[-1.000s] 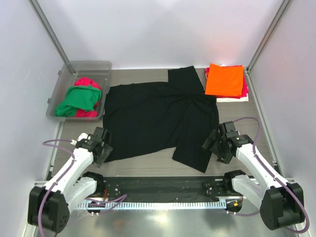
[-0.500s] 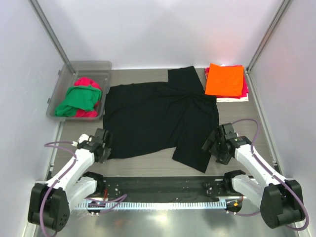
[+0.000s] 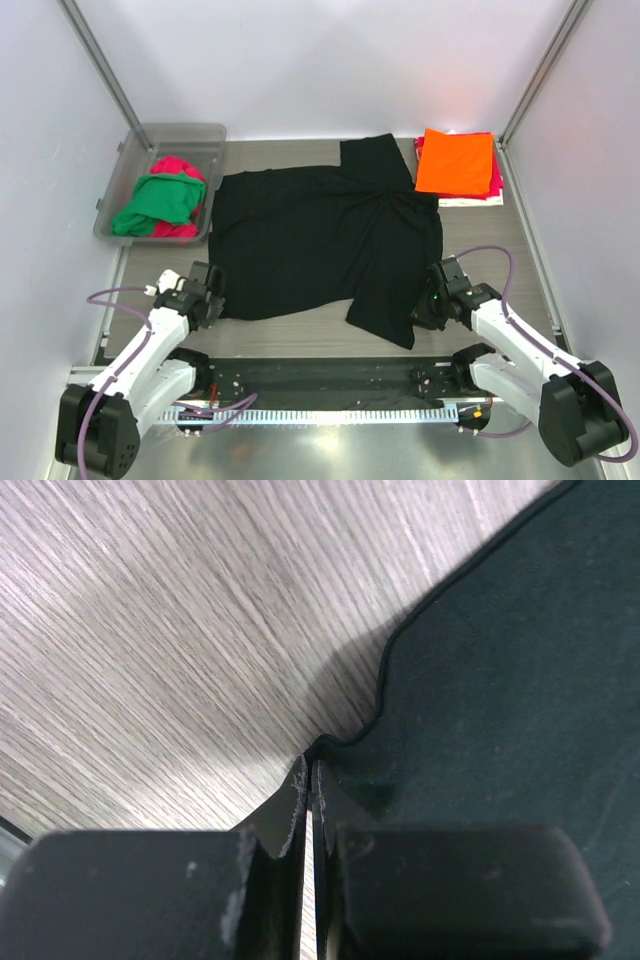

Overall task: Fold and stack the t-shirts
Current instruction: Fold the tshirt

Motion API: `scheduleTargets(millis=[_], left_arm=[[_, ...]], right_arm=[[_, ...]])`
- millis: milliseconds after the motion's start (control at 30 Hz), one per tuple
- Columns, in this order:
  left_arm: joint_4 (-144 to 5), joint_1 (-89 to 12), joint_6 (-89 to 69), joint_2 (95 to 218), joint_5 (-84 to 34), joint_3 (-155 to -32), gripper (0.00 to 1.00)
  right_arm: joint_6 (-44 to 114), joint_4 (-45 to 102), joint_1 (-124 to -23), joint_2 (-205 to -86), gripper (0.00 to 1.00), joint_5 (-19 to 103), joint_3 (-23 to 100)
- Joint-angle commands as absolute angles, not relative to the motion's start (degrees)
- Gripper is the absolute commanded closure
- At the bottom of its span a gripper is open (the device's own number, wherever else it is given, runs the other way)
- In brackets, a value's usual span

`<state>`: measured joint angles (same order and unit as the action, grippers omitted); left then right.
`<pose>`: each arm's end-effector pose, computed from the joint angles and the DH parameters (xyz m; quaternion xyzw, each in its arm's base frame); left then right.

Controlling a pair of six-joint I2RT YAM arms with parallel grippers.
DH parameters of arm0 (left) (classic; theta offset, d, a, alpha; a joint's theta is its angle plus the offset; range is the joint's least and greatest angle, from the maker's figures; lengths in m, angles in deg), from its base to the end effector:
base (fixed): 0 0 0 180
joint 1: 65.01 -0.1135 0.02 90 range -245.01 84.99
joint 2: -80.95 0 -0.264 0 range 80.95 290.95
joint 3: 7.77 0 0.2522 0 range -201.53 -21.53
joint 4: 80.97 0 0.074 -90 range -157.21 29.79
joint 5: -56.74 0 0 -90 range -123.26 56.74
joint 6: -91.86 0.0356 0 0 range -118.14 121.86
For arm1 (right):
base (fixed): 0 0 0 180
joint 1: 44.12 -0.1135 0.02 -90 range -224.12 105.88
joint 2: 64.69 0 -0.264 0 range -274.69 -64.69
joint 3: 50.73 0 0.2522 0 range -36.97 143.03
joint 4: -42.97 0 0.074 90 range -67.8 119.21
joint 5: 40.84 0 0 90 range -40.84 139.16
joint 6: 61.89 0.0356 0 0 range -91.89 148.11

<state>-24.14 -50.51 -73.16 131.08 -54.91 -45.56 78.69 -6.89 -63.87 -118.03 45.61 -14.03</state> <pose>0.1342 -0.0211 0.1621 -0.5161 0.8173 0.0061 0.2561 0.1383 0.0520 0.1526 0.2540 0.9450 0.1420 0.1489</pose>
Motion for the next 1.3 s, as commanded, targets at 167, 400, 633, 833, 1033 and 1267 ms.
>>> scheduleTargets(millis=[167,400,633,833,1033,1267], left_arm=[[-21.9,-50.7,-72.2,127.4,-54.2,-48.6,1.0],[-10.0,-50.7,-71.1,118.6,-54.7,-56.4,1.0],[-2.4,-50.8,-70.8,112.9,-50.7,-61.0,1.0],[6.1,-50.8,-70.2,107.2,-50.8,-66.5,1.0],[12.0,-50.7,-69.9,103.7,-49.6,-68.6,1.0],[7.7,-50.7,-67.1,105.3,-46.8,-64.4,1.0]], right_arm=[[80.2,-10.1,-64.5,-115.0,0.99,44.8,-13.9],[80.7,-26.4,-64.6,-105.3,0.99,48.8,0.4],[80.8,-40.3,-64.6,-99.2,0.99,48.9,12.6],[81.7,-48.8,-64.6,-94.1,0.99,51.5,20.7],[81.5,-56.0,-64.5,-90.4,0.99,51.4,25.3],[81.3,-51.0,-64.5,-89.8,0.99,49.9,21.8]])
